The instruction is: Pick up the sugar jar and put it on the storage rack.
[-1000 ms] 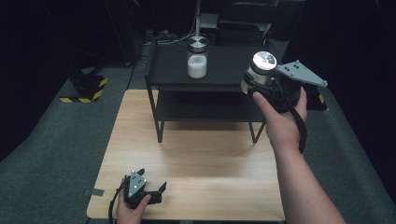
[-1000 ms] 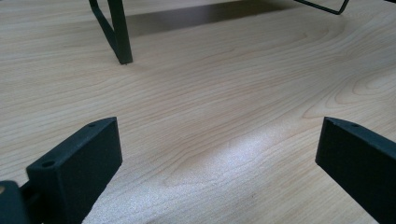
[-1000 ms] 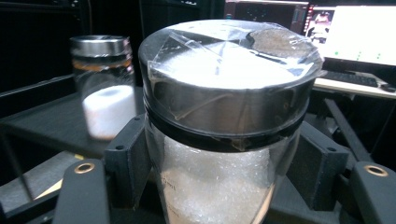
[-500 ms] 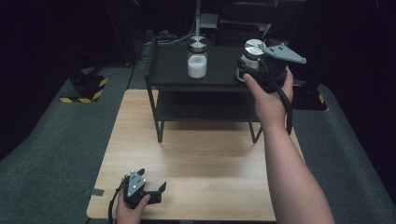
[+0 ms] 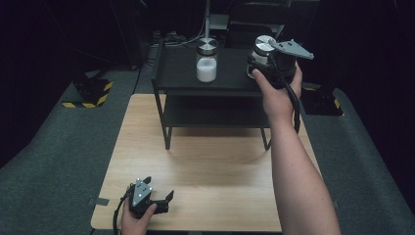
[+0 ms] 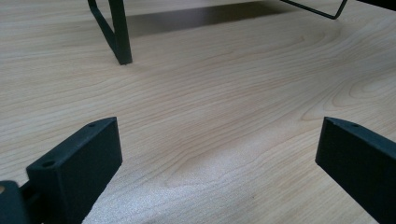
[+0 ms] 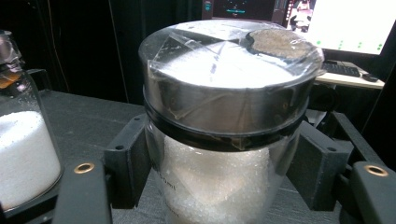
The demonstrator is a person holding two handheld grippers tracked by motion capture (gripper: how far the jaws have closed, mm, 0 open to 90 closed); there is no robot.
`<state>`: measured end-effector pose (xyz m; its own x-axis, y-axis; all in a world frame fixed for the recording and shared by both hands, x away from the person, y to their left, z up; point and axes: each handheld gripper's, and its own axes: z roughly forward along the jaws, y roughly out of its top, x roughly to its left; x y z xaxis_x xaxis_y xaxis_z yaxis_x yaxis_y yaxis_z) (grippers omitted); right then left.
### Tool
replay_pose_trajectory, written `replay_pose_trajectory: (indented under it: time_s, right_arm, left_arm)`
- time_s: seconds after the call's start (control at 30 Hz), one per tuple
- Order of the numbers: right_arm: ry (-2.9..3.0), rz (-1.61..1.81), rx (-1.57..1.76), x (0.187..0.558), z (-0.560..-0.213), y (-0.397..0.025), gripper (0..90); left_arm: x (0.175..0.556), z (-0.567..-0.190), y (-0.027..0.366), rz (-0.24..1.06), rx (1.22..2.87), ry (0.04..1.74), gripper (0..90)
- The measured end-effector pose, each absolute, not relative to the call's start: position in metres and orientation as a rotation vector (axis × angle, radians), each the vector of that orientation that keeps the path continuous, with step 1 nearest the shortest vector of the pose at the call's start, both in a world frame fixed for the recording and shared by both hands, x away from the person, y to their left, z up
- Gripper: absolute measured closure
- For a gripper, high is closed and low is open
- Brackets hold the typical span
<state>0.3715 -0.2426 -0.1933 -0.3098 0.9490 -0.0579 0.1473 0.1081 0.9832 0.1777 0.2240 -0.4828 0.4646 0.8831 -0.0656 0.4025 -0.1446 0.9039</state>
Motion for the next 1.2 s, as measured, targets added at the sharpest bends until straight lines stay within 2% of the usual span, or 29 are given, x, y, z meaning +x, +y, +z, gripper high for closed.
replay_pose_trajectory:
  time_s: [1.1, 1.2]
  right_arm:
    - [1.565, 1.335, 1.122, 0.384, -0.210, -0.244, 30.5]
    - [1.577, 1.339, 1.126, 0.385, -0.209, -0.246, 27.6]
  left_arm:
    - [0.178, -0.483, 0.225, 0.619, 1.739, 1.104, 0.7]
    - [0.178, -0.483, 0.225, 0.617, 1.741, 1.104, 0.7]
